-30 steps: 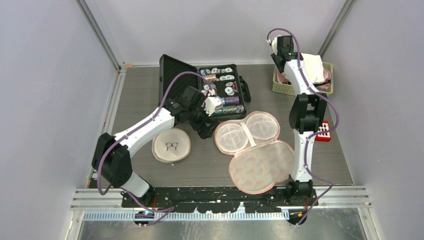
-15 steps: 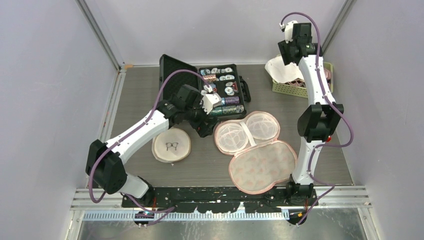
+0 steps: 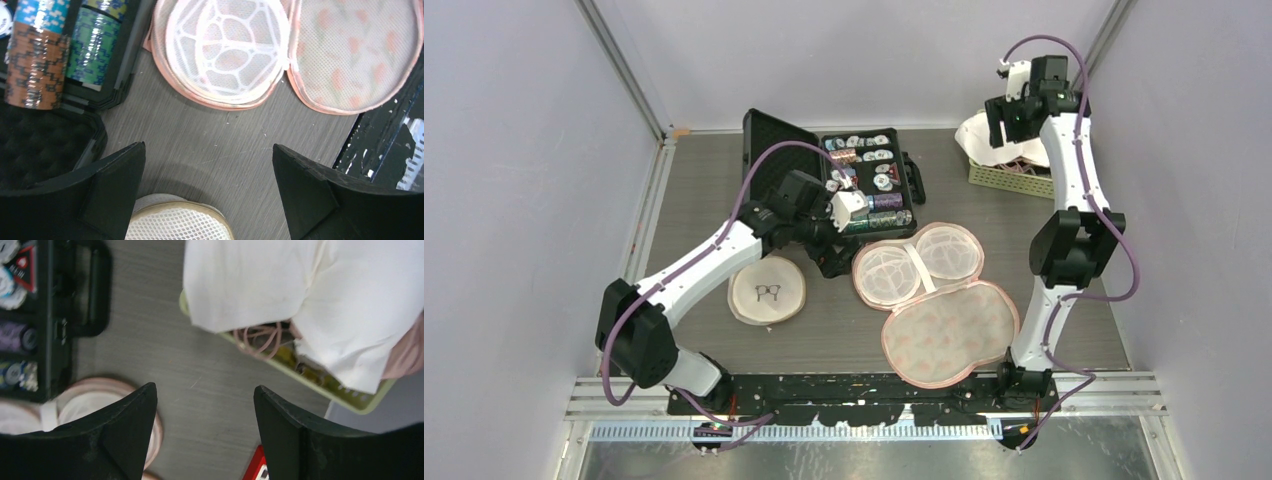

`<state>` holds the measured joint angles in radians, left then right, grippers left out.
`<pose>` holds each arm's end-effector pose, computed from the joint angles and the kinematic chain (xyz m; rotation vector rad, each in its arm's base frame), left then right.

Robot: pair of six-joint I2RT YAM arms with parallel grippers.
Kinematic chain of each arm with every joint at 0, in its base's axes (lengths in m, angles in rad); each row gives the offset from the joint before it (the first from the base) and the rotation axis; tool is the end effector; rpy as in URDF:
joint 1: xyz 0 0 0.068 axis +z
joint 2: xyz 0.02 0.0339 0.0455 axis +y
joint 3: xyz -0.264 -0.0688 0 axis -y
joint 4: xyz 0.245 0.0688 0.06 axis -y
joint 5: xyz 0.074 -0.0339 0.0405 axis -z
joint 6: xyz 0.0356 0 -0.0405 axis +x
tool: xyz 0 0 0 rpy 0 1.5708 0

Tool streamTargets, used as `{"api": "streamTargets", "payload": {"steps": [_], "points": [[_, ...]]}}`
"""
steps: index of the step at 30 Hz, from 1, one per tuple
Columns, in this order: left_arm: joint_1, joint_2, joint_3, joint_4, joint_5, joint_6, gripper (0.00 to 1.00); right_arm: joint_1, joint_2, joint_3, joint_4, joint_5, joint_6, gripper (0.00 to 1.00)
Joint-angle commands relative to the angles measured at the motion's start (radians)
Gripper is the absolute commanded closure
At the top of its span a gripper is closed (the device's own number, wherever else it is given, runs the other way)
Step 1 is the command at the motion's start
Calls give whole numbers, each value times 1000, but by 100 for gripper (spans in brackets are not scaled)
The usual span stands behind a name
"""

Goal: Unzip the laundry bag and remove the bra
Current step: Place the bra in the bin, then close the laundry bag at the center of the board.

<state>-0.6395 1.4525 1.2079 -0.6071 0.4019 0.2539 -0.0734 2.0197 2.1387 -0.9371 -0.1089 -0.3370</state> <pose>0.2416 -0.1970 0.2942 1.2184 2.1126 -0.6613 0.4446 -0.0288 0.3602 -0.3641 2.3556 -0.0647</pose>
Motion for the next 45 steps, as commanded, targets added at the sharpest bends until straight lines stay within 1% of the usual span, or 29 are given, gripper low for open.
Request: {"api": "streamTargets", "payload": {"steps": [1,4,7,11,16,19,25,29,31,37,41,45], "points": [[-15,-7,-11,69,104,76,0,-33,-179,-93,-177,-243,-28,24],[-45,36,11,85,113,97,0,-51,-252,-218,-260,-293,-88,24],[-92,104,53,91,101,98,1,-61,-331,-372,-290,-303,-134,25],[-173,207,105,97,62,111,8,-62,-405,-562,-281,-307,-176,25],[-223,331,178,72,14,115,16,-62,-416,-721,-256,-292,-205,28],[-242,375,183,71,-18,137,21,-62,-411,-788,-245,-300,-218,30],[-247,456,180,36,-77,182,33,-62,-399,-925,-202,-269,-241,33],[-245,463,152,20,-90,227,39,-62,-396,-986,-190,-250,-260,34],[-236,460,133,29,-106,247,45,-62,-395,-1012,-188,-240,-268,35],[-162,486,167,8,-132,265,54,-62,-377,-1032,-228,-285,-277,37],[-143,462,177,-32,-96,332,54,-57,-381,-1015,-291,-323,-300,38],[-142,365,115,-6,-55,388,48,-57,-402,-978,-327,-347,-310,38]]}}
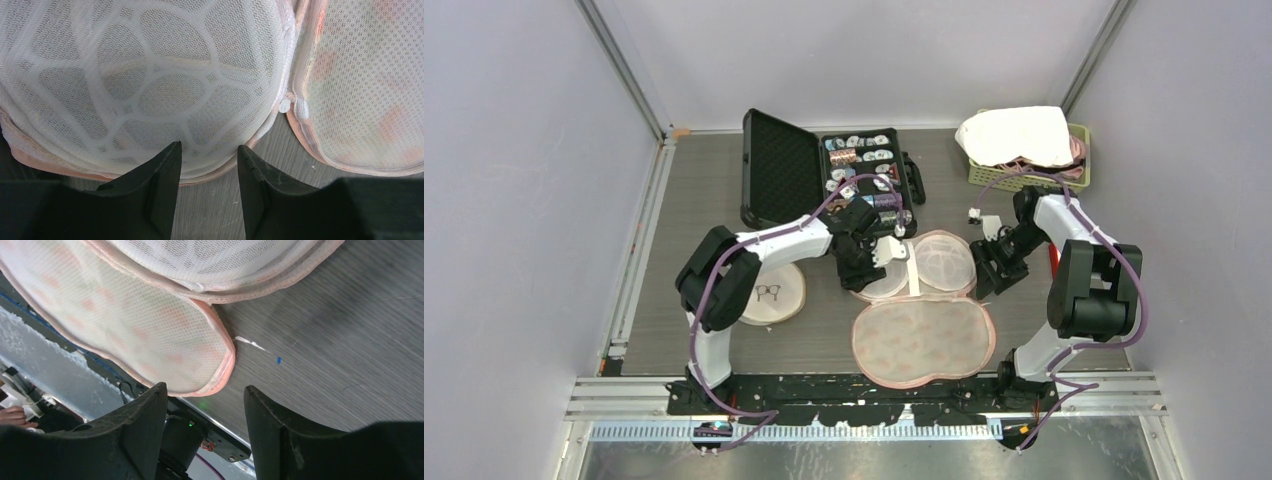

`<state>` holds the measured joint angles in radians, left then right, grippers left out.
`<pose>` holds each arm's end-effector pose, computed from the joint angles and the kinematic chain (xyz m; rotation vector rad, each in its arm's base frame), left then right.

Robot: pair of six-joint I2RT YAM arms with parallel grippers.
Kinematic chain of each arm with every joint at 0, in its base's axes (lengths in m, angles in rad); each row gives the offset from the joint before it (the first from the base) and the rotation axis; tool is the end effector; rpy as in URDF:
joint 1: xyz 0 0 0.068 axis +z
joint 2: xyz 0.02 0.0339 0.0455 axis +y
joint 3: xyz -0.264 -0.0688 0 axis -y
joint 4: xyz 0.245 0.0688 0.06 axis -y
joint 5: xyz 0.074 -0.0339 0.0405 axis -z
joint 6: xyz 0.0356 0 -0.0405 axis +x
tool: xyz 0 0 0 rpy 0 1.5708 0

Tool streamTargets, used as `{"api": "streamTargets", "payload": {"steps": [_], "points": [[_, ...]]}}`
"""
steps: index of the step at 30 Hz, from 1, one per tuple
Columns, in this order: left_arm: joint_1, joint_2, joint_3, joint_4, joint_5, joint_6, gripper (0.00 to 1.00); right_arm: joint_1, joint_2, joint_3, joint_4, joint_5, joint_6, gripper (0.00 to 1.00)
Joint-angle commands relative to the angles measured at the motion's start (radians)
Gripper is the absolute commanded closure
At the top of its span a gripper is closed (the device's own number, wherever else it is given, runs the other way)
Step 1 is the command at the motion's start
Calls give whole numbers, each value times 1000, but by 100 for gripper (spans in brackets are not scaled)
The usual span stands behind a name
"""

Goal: Unzip the laundry bag and remove the bra
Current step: Close the laundry bag at the center of the board.

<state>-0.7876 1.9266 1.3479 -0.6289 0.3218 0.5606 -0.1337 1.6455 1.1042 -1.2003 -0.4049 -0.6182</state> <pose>0.2659 -0.2830 0.1765 1.7967 2.1163 -0.5052 0.2620 -0.0211 0.1968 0.6814 -2.9817 -0.6800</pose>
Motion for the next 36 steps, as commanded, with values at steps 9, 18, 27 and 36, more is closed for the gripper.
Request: {"api": "streamTargets", "payload": {"steps": [9,18,27,36], "points": [[46,-230,-77,86,85,-69,36,5,6,196,58,-88,113,38],[98,-189,-32,159,10,-234,33,43,186,362,215,-73,230,39],[111,-219,-15,83,31,-235,32,113,395,524,149,-163,154,38],[111,-273,-32,31,17,-221,29,187,545,659,38,-216,47,38]]}}
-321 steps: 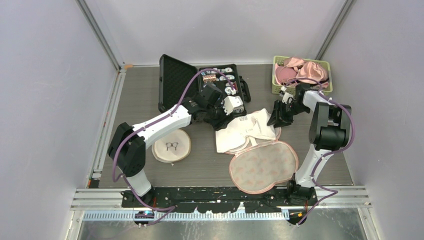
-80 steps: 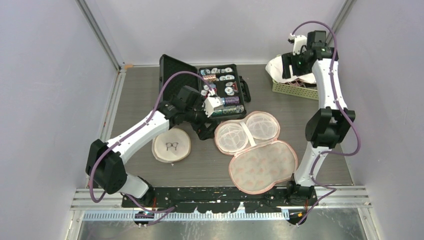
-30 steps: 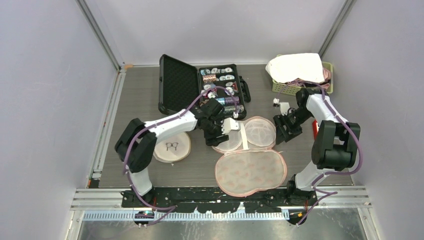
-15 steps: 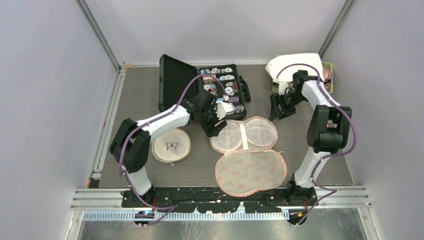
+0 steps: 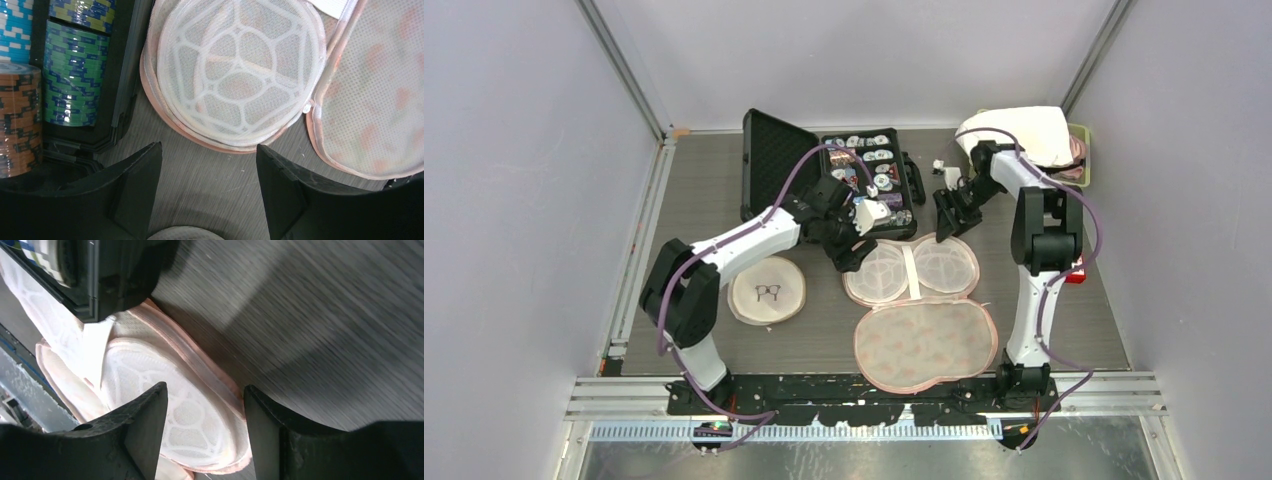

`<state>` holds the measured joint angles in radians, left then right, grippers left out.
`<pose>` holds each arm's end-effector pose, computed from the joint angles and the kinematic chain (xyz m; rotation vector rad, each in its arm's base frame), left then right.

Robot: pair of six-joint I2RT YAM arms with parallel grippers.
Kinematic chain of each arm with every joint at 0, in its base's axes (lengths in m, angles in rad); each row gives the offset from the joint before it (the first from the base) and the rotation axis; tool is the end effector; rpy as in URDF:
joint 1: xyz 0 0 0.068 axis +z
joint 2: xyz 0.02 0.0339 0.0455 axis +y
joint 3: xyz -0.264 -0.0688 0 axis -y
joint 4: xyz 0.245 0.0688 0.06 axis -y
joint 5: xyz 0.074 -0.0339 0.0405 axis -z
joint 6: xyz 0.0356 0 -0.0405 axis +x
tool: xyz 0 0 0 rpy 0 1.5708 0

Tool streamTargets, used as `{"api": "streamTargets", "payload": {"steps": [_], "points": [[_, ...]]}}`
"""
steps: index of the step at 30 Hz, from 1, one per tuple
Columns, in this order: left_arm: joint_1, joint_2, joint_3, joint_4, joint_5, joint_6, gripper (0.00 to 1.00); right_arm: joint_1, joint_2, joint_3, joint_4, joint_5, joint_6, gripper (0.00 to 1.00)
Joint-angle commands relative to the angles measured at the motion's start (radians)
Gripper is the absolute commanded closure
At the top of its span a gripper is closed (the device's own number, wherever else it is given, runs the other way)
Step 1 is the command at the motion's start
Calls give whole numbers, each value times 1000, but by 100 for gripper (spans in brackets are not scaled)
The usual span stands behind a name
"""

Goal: Unzip the laundry bag and remove the bra
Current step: Close the laundry bag at the center of the board.

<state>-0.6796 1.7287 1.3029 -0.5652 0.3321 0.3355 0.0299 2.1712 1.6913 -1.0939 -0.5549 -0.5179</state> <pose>0.2793 -0.2406 0.2376 1.3626 2.1856 -0.5561 0.4131 0.0311 0.1672 -0.7840 2.7950 0.8033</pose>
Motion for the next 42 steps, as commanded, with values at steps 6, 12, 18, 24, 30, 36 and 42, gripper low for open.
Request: {"api": "streamTargets", "payload": {"steps": [6,12,18,24,30,36,42], "points": [[6,-95,-7,-49,-13,20,29,56,61,143,-200,-130,-129,53],[19,-106,-5,-52,-13,8,29,58,-21,157,-254,-125,-171,77],[68,-140,17,-55,41,-39,29,58,-134,220,-331,-176,-195,99],[91,-200,22,-25,74,-30,20,61,-277,187,-351,-223,-232,99],[99,-180,79,-62,136,72,12,66,-408,124,-345,-223,-299,99],[99,-137,92,-30,182,143,11,70,-512,63,-311,-238,-326,99],[98,-47,128,-16,174,193,14,73,-575,27,-307,-252,-358,99]]}}
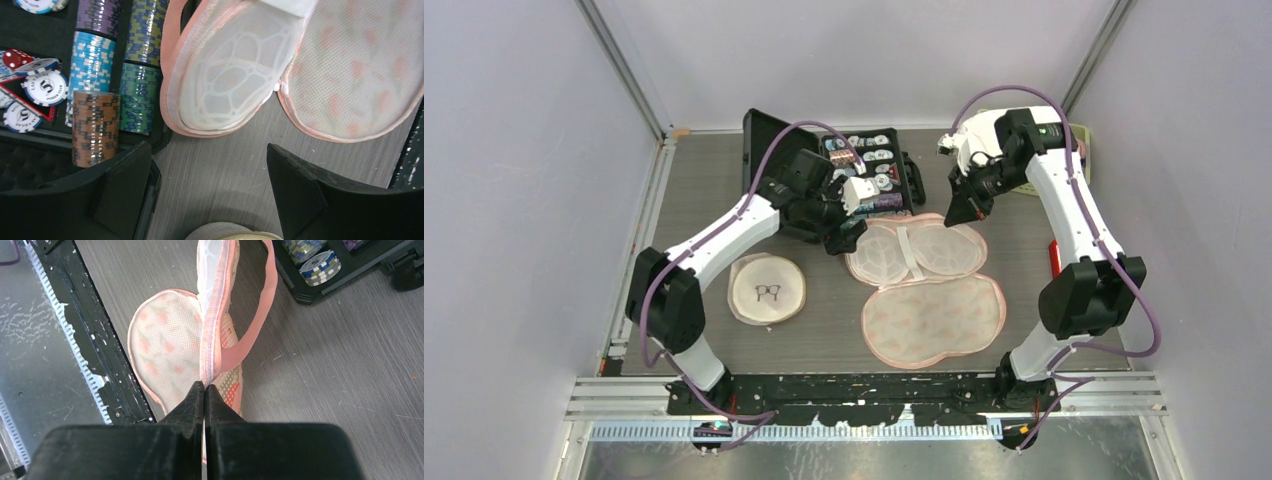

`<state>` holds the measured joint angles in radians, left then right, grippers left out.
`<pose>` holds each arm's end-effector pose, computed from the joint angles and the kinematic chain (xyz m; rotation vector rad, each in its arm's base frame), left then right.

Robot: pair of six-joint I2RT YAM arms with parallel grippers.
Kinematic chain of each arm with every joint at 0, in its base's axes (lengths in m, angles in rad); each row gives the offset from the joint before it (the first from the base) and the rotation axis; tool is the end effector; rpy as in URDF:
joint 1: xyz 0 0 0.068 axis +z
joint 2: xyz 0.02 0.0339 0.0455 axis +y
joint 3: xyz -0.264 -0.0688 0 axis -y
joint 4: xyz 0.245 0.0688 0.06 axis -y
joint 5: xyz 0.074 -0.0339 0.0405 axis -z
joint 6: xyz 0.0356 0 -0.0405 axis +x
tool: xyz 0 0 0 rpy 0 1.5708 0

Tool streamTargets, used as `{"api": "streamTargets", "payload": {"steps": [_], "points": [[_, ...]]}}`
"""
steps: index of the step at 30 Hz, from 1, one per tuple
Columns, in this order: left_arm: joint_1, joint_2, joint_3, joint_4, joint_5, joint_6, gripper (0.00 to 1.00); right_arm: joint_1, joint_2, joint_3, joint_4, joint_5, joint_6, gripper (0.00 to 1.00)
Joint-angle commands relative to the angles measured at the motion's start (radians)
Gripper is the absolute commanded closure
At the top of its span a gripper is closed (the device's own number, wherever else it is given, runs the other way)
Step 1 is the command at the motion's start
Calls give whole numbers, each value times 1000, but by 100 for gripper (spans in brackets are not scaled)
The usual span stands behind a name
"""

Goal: Unzip the laundry bag and remove the bra
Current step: Close the laundry bag at the center of the board.

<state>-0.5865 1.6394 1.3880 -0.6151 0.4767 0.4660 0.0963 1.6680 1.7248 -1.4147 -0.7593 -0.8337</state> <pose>0.2897 -0.2121 0.2935 1.3884 1.9643 -0.6341 0.3041 0.0540 0.3525 -1.2395 2.2285 0.8501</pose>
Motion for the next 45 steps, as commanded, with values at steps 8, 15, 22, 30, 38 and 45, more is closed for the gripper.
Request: {"api": "streamTargets", "payload": {"steps": [8,15,22,30,38,45], "points": [[9,60,13,146,69,97,18,9,-113,-32,5,-55,-88,99],[8,81,-3,166,83,147,24,10,-151,-54,13,-39,-114,99],[30,90,-34,262,102,110,26,10,-169,-50,13,-44,-122,100],[30,111,-5,214,194,106,54,11,-186,-85,90,-18,-79,99],[30,66,25,181,223,50,100,1,-202,-110,183,-2,-18,99],[19,2,47,160,66,12,100,-81,-163,-108,255,49,48,99]]}}
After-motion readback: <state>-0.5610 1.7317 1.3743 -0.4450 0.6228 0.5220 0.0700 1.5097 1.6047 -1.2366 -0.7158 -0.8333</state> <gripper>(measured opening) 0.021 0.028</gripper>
